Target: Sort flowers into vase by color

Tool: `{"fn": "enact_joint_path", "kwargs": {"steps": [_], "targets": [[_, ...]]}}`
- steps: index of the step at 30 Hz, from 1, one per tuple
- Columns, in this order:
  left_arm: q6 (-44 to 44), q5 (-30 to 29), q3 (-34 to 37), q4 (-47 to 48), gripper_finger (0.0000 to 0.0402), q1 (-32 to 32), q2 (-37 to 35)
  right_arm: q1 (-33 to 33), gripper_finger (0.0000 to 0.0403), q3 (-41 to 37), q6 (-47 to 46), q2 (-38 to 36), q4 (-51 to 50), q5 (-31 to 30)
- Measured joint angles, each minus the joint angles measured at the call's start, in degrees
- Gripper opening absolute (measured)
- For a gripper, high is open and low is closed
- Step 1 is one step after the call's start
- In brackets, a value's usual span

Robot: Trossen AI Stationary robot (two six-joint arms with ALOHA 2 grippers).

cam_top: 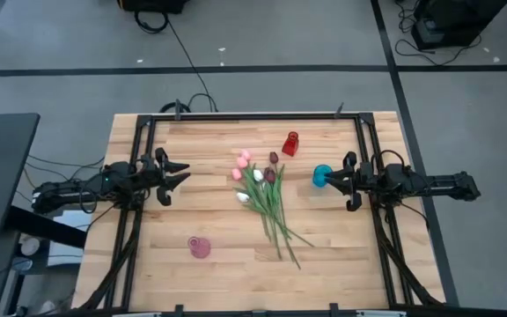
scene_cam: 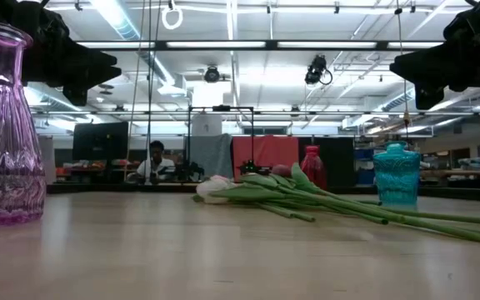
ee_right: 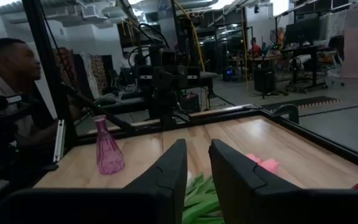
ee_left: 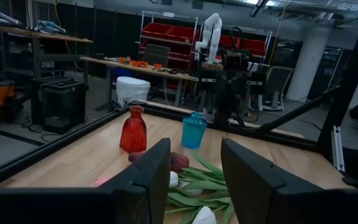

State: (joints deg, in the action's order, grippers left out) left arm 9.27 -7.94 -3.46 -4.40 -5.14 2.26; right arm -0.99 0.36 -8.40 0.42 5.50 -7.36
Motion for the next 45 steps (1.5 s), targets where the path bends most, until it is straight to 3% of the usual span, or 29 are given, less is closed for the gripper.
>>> {"fn": "enact_joint_path", "kwargs": {"steps": [45], "targets": [[0.1,0.0,0.0,-1.2,0.0147,0.0,0.0,0.0,0.0084,0.0,0.0,0.0,0.0,0.0]]}}
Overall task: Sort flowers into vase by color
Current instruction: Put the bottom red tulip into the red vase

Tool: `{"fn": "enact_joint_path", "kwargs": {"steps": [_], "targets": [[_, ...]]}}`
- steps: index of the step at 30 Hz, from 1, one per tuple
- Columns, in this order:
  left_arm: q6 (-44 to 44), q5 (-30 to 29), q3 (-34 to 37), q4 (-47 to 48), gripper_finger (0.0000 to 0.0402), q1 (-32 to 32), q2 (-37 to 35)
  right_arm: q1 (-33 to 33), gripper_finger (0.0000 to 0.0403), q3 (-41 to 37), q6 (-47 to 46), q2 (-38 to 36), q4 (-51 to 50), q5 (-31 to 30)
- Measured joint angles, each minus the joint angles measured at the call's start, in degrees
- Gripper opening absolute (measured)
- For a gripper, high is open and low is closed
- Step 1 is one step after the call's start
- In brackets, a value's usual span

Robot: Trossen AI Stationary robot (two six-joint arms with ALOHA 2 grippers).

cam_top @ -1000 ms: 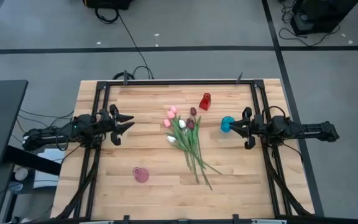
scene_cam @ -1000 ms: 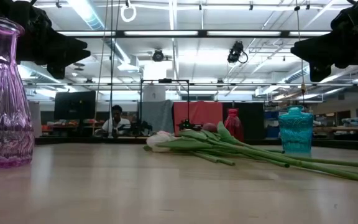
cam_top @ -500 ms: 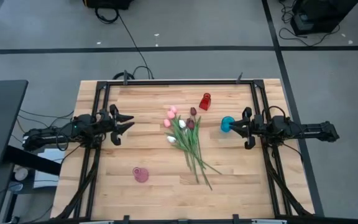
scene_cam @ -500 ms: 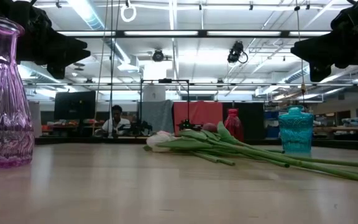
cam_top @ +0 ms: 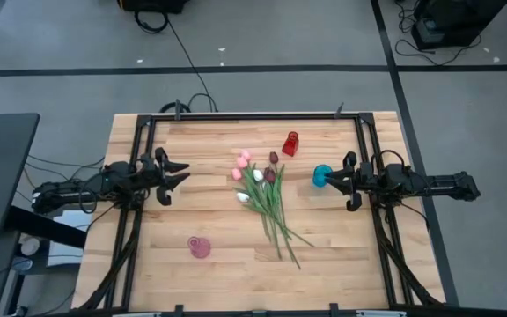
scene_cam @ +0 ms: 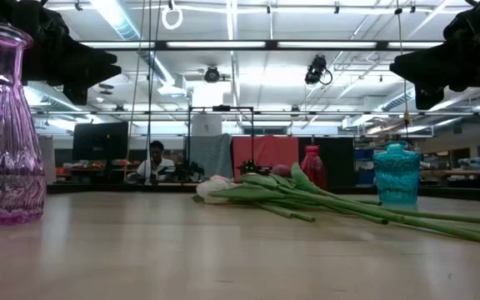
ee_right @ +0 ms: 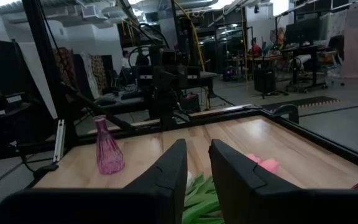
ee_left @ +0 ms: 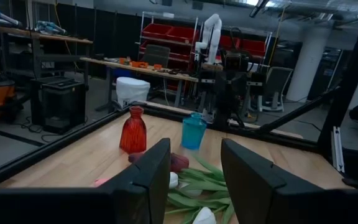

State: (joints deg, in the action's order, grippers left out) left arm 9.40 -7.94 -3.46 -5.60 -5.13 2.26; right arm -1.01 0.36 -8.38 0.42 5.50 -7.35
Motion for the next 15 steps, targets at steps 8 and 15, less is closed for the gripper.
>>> {"fn": "enact_joint_path", "kwargs": {"steps": [8,15], "targets": [[7.3,0.0,0.0,-12.0,0.0147,0.0,-0.1,0.0,0.0084,0.0,0.0,0.0,0.0,0.0],[7.1,0.0,0.0,-18.1,0.0147,0.0,-0.1,0.0,0.0084,0.0,0.0,0.0,0.0,0.0]]}}
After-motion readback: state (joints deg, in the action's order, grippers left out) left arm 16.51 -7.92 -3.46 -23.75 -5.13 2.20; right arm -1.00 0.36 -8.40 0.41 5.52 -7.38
